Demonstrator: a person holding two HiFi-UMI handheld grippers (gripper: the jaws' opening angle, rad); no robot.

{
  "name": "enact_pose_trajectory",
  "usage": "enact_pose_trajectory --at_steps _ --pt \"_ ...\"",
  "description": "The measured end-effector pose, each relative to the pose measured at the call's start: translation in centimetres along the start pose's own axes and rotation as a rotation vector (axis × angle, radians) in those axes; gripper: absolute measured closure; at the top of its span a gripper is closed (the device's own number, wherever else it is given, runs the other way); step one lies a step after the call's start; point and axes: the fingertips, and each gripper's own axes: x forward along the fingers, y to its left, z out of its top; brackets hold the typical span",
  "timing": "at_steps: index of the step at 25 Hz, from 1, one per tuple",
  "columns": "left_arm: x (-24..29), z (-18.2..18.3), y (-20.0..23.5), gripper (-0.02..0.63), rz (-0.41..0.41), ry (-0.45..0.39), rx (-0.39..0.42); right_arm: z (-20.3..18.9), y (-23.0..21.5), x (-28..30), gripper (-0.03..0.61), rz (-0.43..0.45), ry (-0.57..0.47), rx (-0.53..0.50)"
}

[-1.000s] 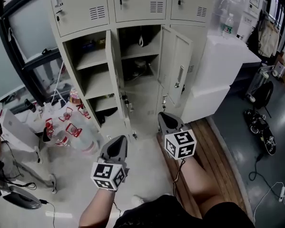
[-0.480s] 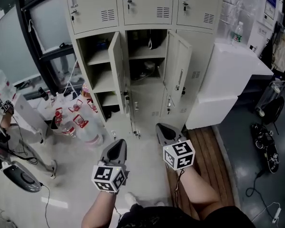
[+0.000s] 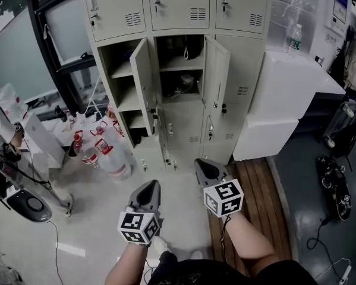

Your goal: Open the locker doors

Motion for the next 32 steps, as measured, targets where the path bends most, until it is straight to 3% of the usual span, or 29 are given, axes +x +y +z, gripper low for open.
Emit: enact_pose_trajectory --at_steps 32 --pt "-1.8 0.5 -2.1 0.611 0.005 -0.025 0.016 -0.2 2.1 -2.1 0.578 0.042 -0.006 0.000"
